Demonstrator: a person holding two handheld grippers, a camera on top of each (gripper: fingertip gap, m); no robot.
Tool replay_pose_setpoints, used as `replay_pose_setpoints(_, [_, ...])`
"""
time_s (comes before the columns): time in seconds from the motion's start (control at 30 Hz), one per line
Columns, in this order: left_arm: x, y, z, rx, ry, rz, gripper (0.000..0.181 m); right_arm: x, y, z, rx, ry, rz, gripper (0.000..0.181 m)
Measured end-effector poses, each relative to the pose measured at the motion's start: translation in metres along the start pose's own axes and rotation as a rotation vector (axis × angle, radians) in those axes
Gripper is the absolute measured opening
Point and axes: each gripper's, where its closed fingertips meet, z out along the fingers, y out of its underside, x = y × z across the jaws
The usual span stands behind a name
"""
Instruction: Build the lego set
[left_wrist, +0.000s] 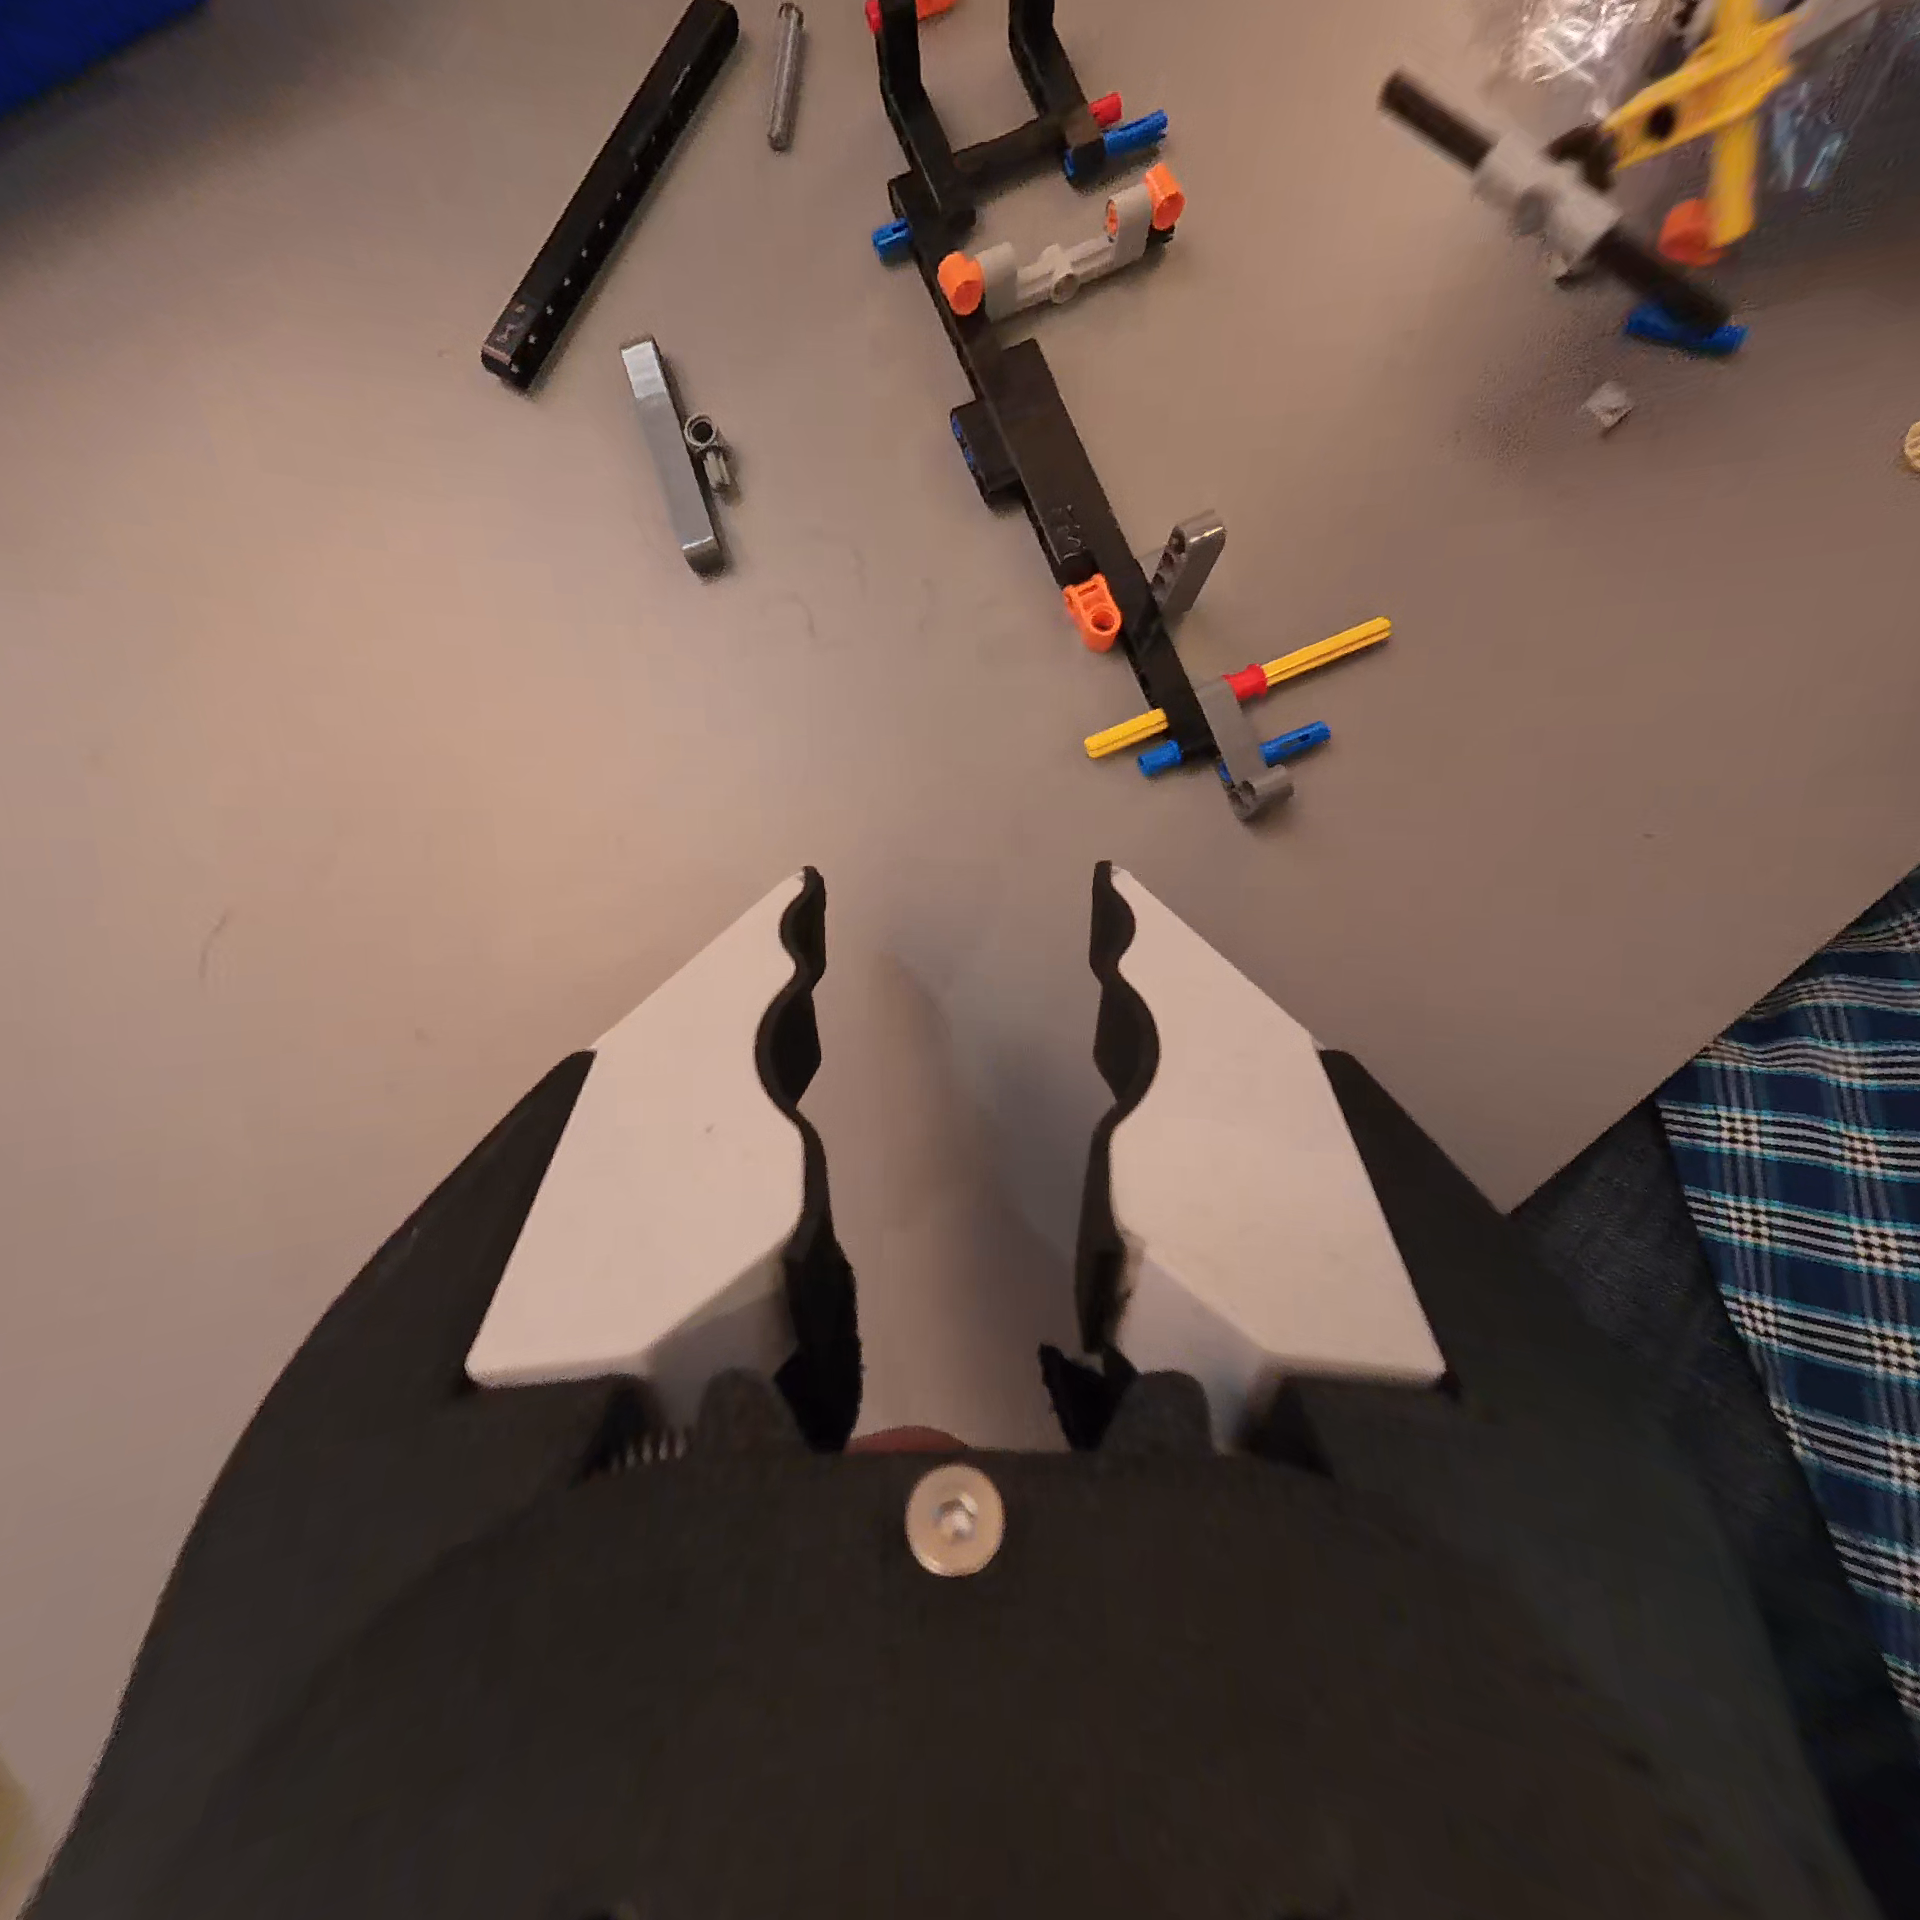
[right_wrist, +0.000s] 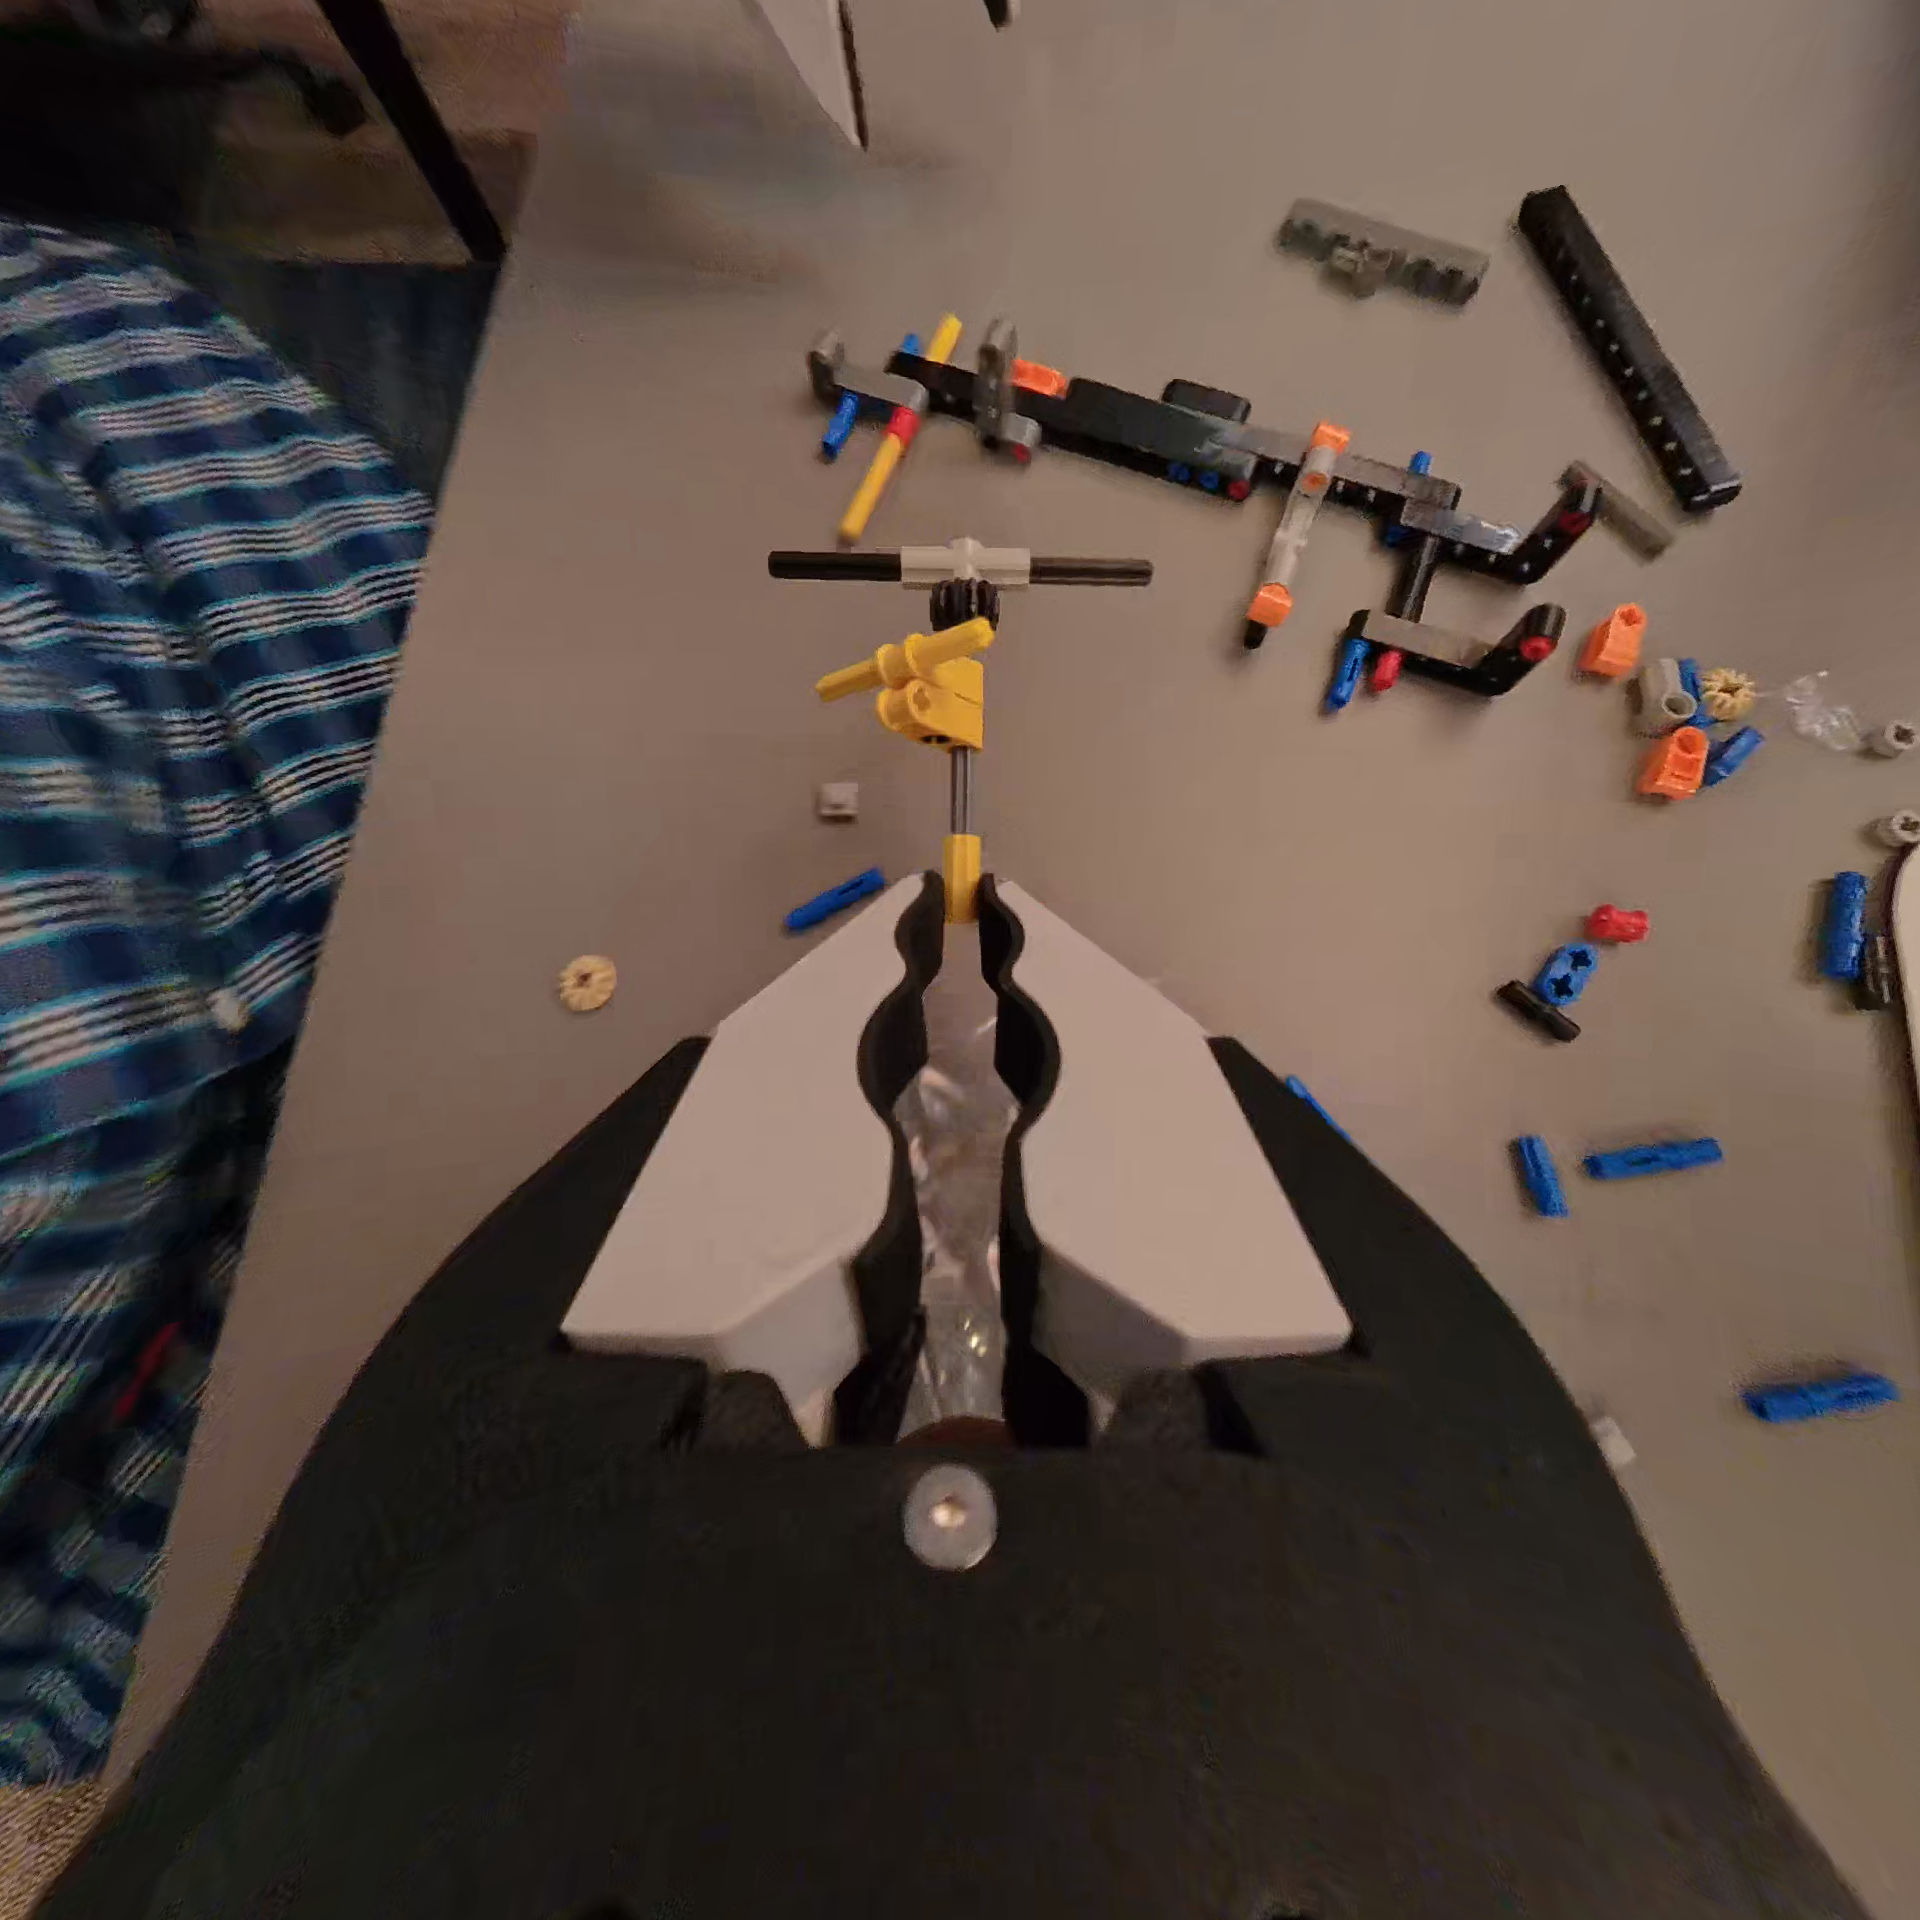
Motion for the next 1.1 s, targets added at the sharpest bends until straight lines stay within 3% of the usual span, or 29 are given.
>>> replay_pose_setpoints(0.33, [-0.017,-0.014,0.007,0.029,0.017,0.032,0.049,0.01,0.002,0.041,-0.163,0.035,0.022,0.004])
replay_pose_setpoints(0.5, [-0.04,-0.045,0.007,0.091,0.006,0.058,0.049,0.012,0.0,0.044,-0.174,0.051,0.005,0.009])
replay_pose_setpoints(0.67, [-0.075,-0.094,0.006,0.189,-0.059,0.095,0.05,0.009,0.002,0.042,-0.208,0.049,-0.018,0.031])
replay_pose_setpoints(0.87, [-0.129,-0.175,-0.009,0.401,-0.139,0.104,0.056,0.011,-0.015,0.023,-0.156,0.056,-0.038,0.04])
replay_pose_setpoints(1.1, [-0.187,-0.269,-0.027,0.598,-0.167,0.125,0.068,0.067,-0.07,-0.034,-0.009,0.268,-0.094,0.033])
